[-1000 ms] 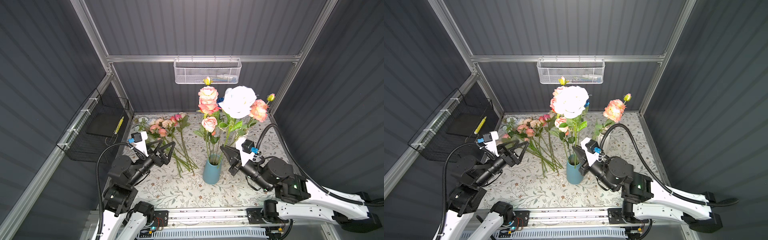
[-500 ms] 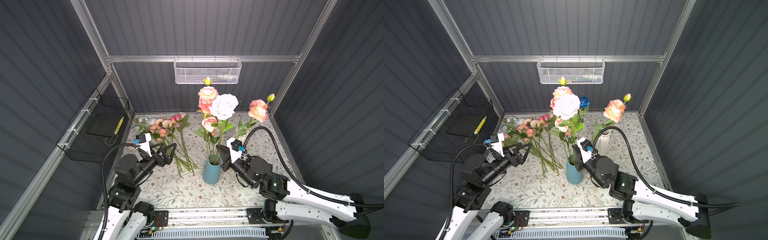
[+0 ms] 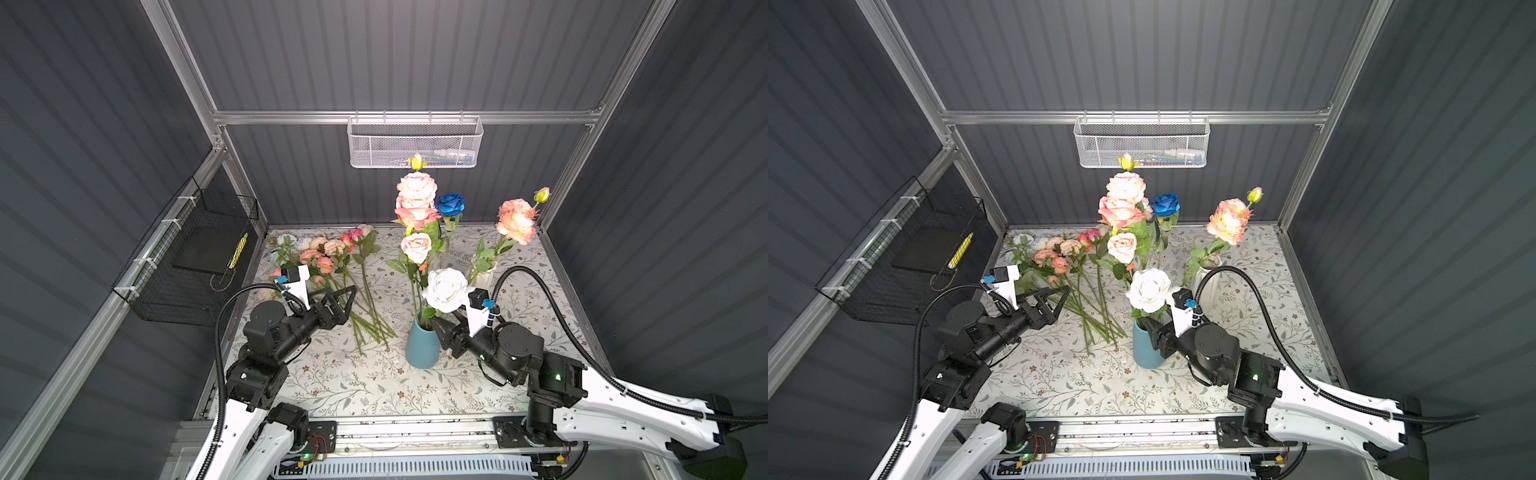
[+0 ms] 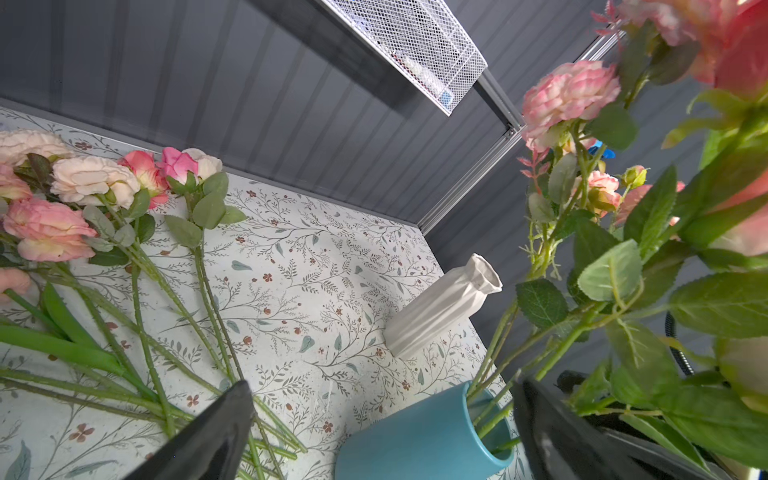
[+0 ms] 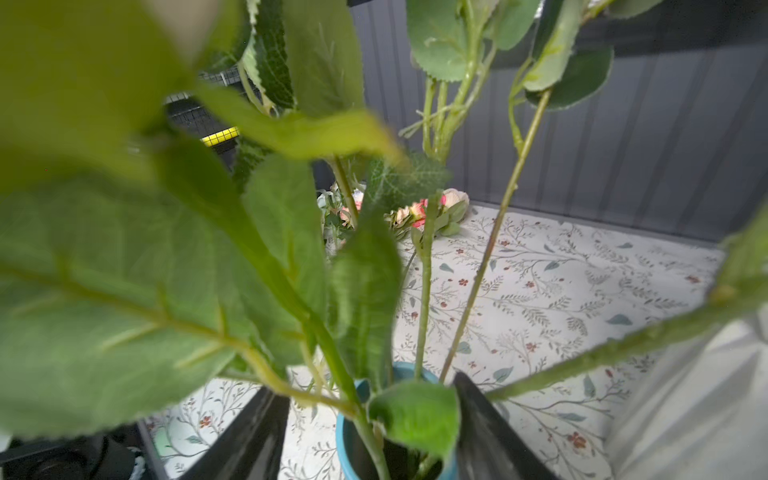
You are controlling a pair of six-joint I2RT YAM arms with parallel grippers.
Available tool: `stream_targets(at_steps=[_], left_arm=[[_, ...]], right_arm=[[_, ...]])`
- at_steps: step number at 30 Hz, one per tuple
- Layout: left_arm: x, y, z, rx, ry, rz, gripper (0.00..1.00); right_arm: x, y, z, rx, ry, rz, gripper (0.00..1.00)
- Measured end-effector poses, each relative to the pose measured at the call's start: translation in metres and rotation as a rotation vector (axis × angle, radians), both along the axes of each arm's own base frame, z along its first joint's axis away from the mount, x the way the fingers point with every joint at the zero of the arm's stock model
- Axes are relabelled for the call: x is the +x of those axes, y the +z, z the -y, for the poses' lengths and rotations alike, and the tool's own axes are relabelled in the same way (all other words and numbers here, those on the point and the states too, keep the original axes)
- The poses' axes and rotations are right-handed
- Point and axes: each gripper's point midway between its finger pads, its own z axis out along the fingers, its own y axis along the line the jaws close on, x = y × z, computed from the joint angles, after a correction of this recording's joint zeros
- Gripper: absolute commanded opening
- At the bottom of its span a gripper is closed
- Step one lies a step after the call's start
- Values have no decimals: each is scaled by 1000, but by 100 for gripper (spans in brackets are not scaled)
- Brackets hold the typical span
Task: Arrange the flowers into the vase
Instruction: 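Lower the white rose into the teal vase with the right gripper while left releases, then open and withdraw the right gripper while the left reaches into the flower pile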
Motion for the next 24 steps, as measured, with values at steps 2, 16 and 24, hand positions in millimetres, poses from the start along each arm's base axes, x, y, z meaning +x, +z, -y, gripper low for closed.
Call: stream_targets(at_steps=[2, 16, 24], left_arm=[[2, -5, 0, 1, 8, -17, 100], [51, -111, -11, 125, 176, -360, 65], [85, -197, -15, 250, 238, -570, 50]], right_arm=[[-3, 1, 4, 23, 1, -13, 70], [-17, -11, 28, 65, 14, -95, 72], [-20, -16, 34, 66, 12, -108, 71]])
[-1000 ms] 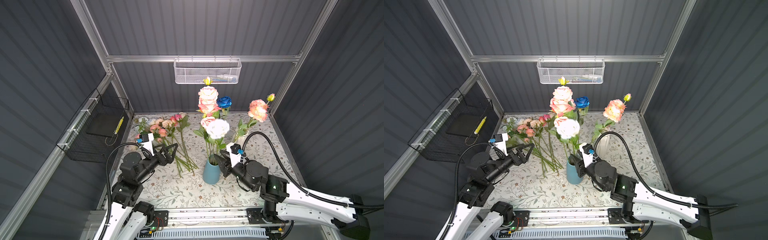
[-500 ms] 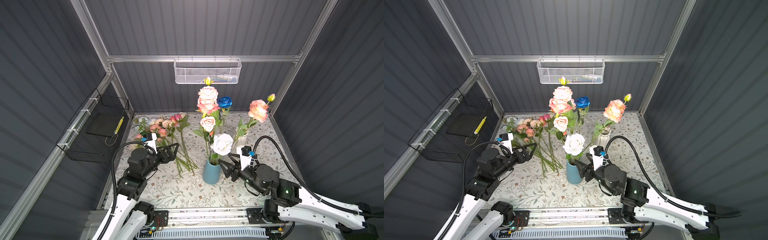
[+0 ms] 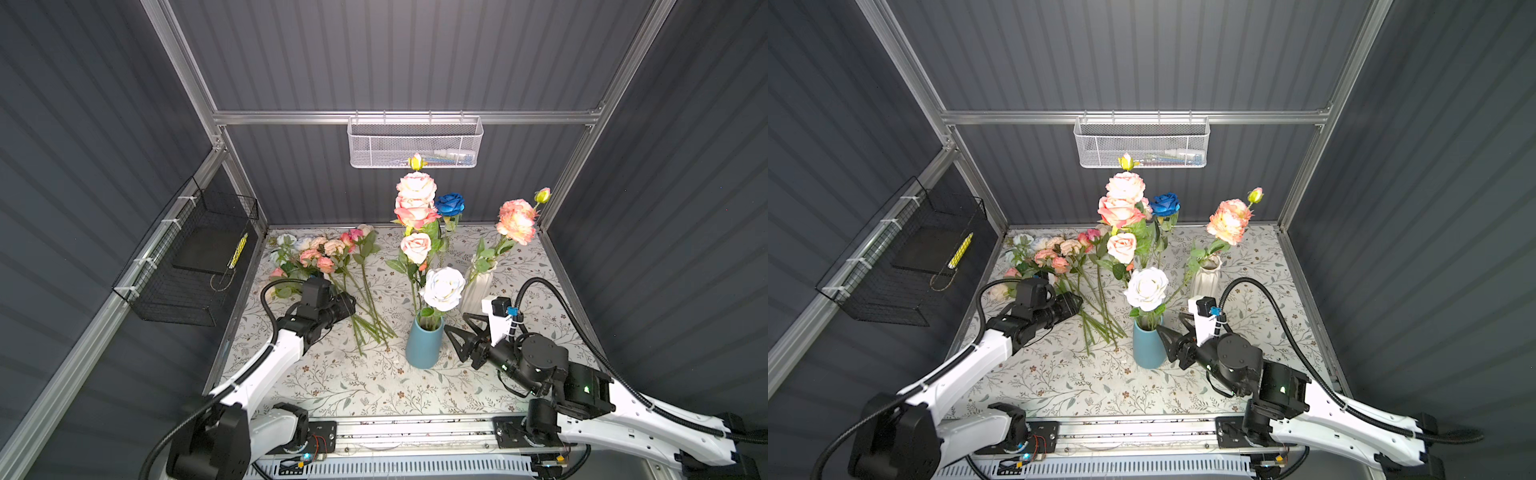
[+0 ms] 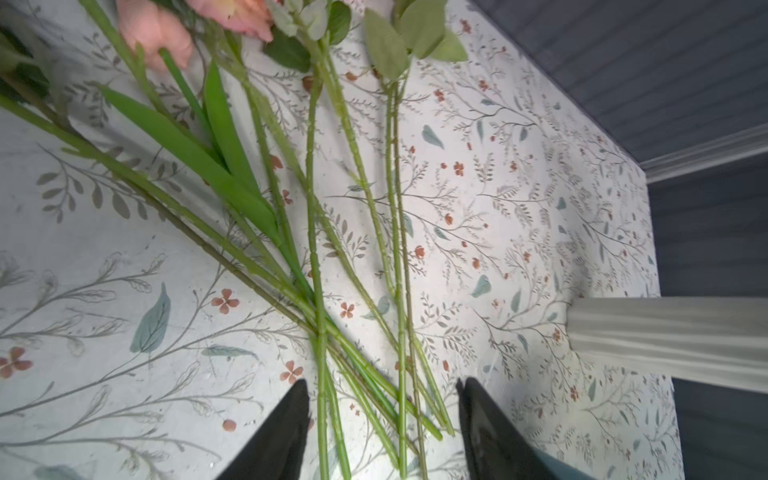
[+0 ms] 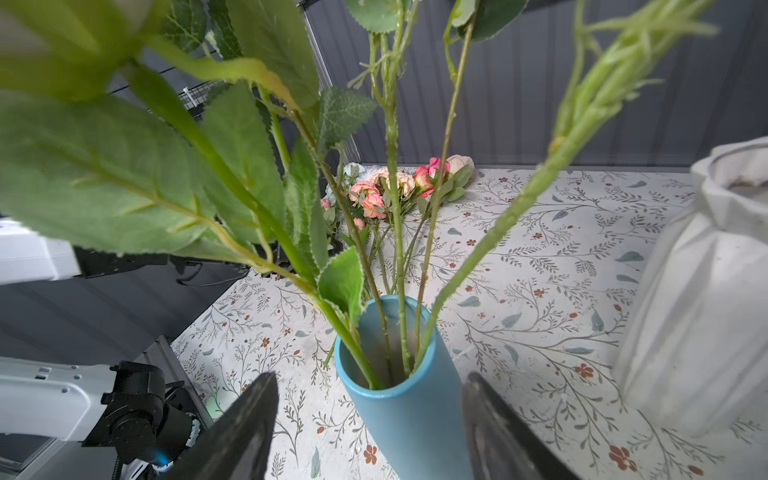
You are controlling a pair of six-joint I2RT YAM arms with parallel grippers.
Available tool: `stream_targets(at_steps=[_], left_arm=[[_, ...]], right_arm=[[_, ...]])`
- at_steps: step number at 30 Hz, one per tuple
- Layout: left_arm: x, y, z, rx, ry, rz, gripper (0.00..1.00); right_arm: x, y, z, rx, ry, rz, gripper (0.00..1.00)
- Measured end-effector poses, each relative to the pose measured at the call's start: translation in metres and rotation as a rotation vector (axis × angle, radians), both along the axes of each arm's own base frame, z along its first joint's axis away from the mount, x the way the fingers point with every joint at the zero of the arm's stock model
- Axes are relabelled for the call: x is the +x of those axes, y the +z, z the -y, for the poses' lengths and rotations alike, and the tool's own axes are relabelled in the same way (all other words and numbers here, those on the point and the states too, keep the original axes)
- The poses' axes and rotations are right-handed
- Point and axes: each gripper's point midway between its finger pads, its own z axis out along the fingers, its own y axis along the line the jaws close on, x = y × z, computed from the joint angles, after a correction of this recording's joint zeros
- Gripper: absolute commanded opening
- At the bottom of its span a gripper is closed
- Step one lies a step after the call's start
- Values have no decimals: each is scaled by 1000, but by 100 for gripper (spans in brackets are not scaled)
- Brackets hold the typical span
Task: Arrange the flowers into the vase
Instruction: 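Open and withdraw the right gripper while the left reaches into the flower pile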
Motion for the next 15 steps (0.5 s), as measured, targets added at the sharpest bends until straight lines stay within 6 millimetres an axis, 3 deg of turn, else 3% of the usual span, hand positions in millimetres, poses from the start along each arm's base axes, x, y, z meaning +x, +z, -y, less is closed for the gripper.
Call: stream_targets(at_steps=[4, 8, 15], left_arm=[[27, -25, -3, 82, 27, -56, 43], [59, -38, -7, 161, 53, -63, 43], [95, -56, -12, 253, 85, -71, 40]], right_arm=[[-1, -1, 3, 8, -2, -1, 71], [-3, -2, 9, 19, -6, -5, 71], [-4, -2, 15, 23, -19, -6, 71]])
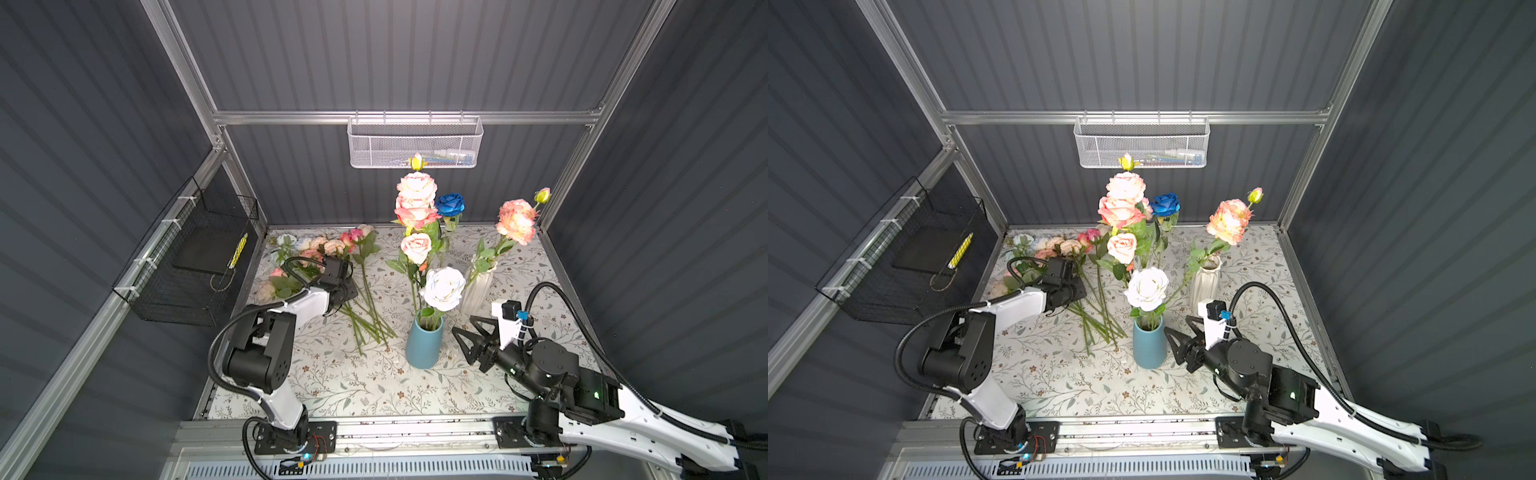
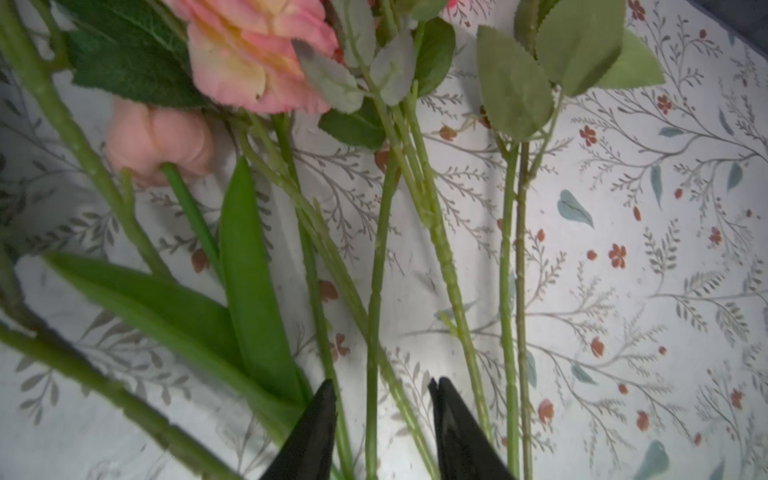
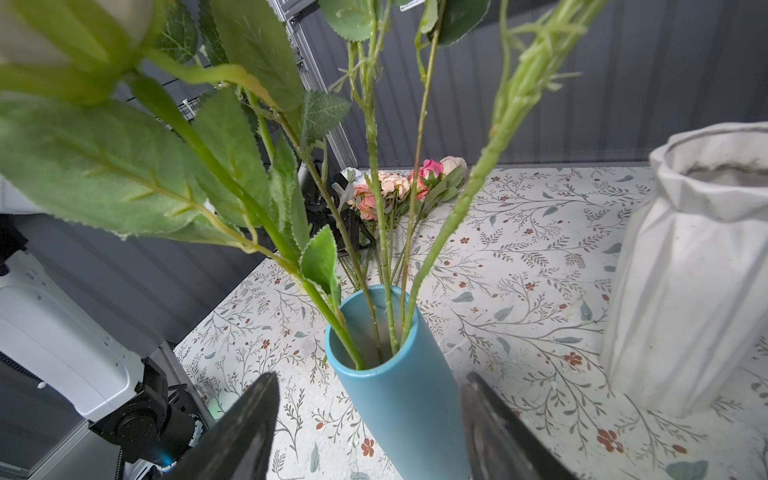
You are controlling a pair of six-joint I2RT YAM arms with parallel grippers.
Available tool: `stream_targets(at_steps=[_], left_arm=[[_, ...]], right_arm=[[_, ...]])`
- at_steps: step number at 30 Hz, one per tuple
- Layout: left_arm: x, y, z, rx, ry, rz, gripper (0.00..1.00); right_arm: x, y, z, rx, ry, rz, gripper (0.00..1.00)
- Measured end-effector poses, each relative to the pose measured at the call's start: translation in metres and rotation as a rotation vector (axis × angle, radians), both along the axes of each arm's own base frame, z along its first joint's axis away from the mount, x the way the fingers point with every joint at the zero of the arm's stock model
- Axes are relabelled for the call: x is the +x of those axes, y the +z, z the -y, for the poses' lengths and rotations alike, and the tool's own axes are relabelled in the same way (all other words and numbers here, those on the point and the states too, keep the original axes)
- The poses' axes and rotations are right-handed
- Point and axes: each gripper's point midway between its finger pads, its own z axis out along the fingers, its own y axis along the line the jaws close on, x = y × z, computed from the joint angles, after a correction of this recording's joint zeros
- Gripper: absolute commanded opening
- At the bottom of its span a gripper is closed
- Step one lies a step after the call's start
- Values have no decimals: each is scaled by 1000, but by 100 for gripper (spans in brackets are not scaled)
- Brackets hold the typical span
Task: Arrange the flowers into the vase
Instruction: 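Open and withdraw the right gripper while the left reaches into the flower pile, then grasp a white rose stem in the pile with the left gripper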
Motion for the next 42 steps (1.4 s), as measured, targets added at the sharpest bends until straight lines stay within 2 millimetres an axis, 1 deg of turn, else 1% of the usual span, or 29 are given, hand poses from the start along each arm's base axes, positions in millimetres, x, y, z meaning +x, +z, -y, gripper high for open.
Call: stream_targets(at_steps=[2, 4, 6, 9, 13, 16, 19, 21, 24, 26, 30, 32, 34, 36, 39, 42], left_arm=[[6, -3, 0, 10, 1, 2, 40], [9, -4, 2, 9, -1, 6, 42], [16, -2, 4, 4, -3, 22, 45], [24, 0, 8, -10, -8, 45, 46], [32, 2, 11, -21, -8, 68, 47], [43, 3, 15, -31, -1, 82, 46], [53, -1, 18, -40, 7, 85, 41], [56, -7, 19, -43, 13, 77, 35], [59, -18, 20, -41, 20, 58, 26], [58, -25, 19, -38, 22, 43, 17], [59, -26, 19, -47, 37, 45, 4], [62, -23, 20, -51, 35, 63, 0], [62, -18, 20, -56, 37, 79, 0], [60, -8, 18, -60, 40, 105, 0], [56, 18, 14, -69, 45, 178, 0], [53, 53, 9, -79, 52, 282, 0]], right_arm=[[0, 0, 1, -1, -2, 0, 71], [0, -2, 2, -4, -5, -1, 71], [0, -4, 3, -9, -8, -3, 71], [0, -6, 3, -13, -9, -4, 71], [0, -6, 3, -13, -12, -3, 71], [1, -7, 4, -15, -15, -4, 71], [1, -8, 5, -16, -19, -4, 71], [1, -9, 6, -17, -20, -4, 71], [1, -9, 7, -18, -23, -4, 71], [1, -9, 9, -18, -27, -3, 71], [1, -9, 12, -19, -34, -2, 71], [1, -9, 12, -19, -37, -1, 71], [1, -9, 12, -20, -38, -1, 71], [1, -9, 13, -21, -40, -2, 71], [1, -9, 13, -21, -41, -2, 71], [1, -9, 14, -18, -41, -2, 71]])
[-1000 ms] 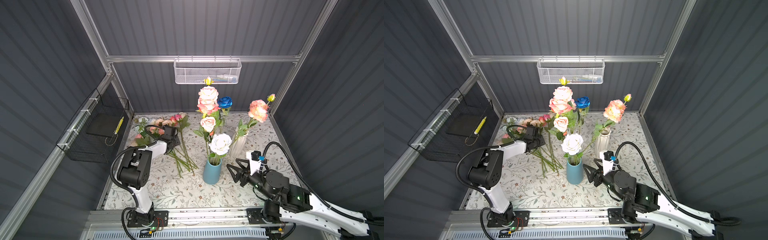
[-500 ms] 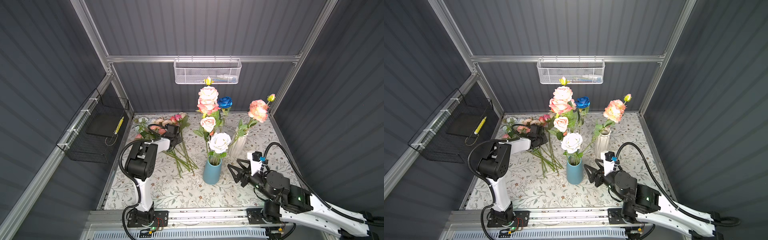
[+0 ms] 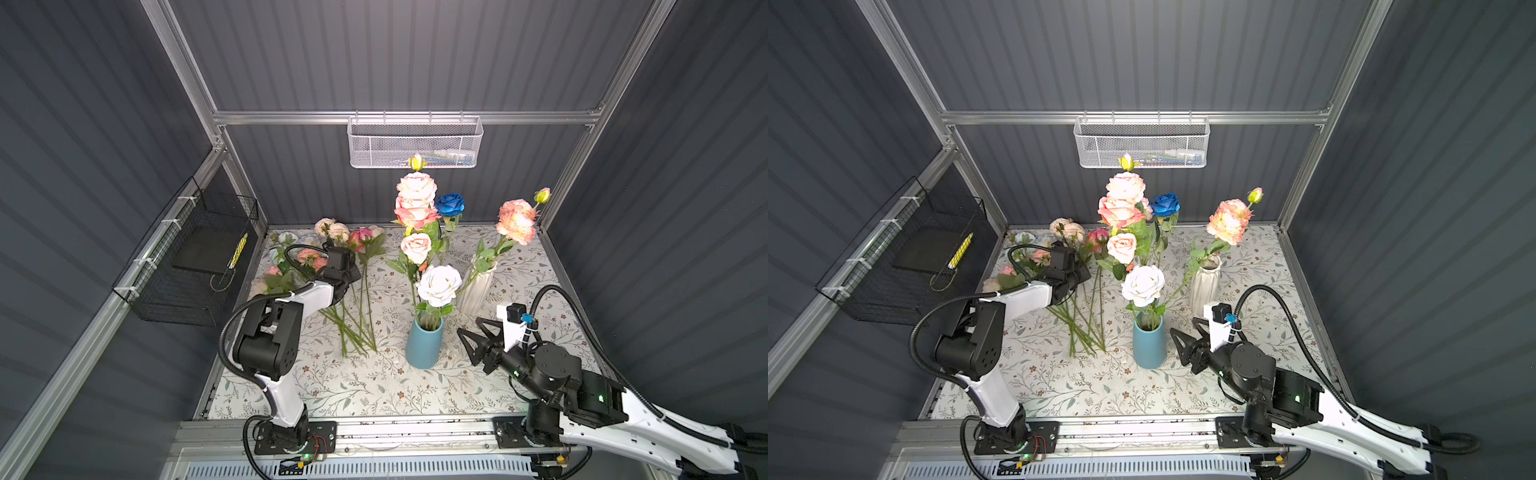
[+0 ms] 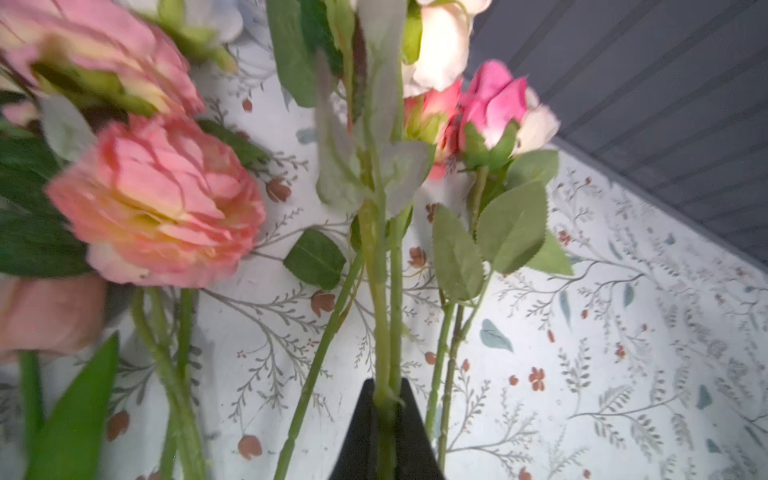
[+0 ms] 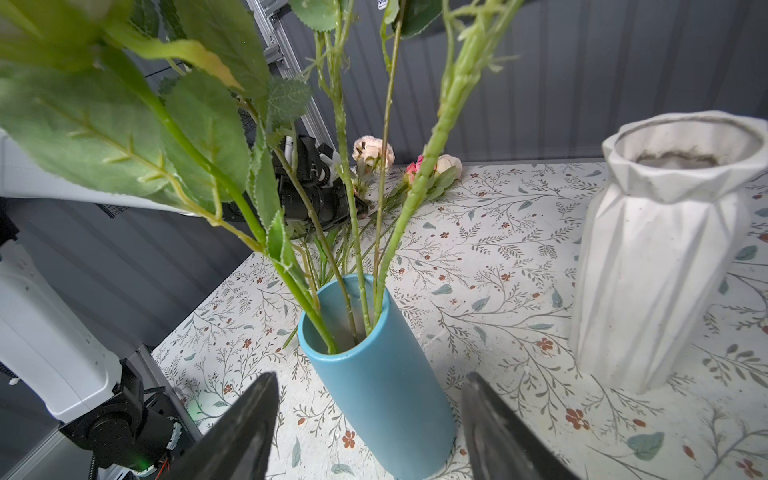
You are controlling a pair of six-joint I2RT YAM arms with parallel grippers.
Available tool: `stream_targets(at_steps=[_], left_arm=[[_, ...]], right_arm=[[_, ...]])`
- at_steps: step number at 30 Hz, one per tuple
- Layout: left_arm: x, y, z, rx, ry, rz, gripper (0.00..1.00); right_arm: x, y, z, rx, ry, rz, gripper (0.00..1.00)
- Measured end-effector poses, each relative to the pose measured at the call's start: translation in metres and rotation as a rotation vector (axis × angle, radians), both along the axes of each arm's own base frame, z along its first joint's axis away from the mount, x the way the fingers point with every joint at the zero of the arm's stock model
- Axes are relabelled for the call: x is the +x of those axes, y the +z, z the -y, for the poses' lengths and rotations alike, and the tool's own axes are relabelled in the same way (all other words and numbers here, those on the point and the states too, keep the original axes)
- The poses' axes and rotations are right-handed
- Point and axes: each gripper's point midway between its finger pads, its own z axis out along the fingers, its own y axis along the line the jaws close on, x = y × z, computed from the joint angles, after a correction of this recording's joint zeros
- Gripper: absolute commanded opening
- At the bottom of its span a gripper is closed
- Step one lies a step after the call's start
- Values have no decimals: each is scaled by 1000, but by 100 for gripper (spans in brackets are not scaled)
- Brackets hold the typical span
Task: Arrange the flowers into the vase
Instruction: 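Grasp a white rose stem in the pile with the left gripper, then lift the white rose stem high above the pile with the left gripper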
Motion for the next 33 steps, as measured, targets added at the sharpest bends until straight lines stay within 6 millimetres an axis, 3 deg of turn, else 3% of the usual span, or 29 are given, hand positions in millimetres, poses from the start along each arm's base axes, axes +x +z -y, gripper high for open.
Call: stream_targets(at_steps=[6, 17, 22, 26, 33], left_arm=[[-16, 67, -16, 7, 31, 214, 0], [-50, 214, -37, 90, 64, 591, 0], [-75, 259, -37, 69, 33, 678, 0], [-104, 294, -25, -15, -62, 741, 0], [-164, 328, 1, -177, -297, 787, 0]], right_arm=[[0, -1, 0, -1, 0, -1, 71], [0, -1, 0, 0, -1, -1, 73], [0, -1, 0, 0, -1, -1, 73], [0, 2, 1, 4, 0, 2, 73], [-3, 14, 0, 30, 19, 11, 73]])
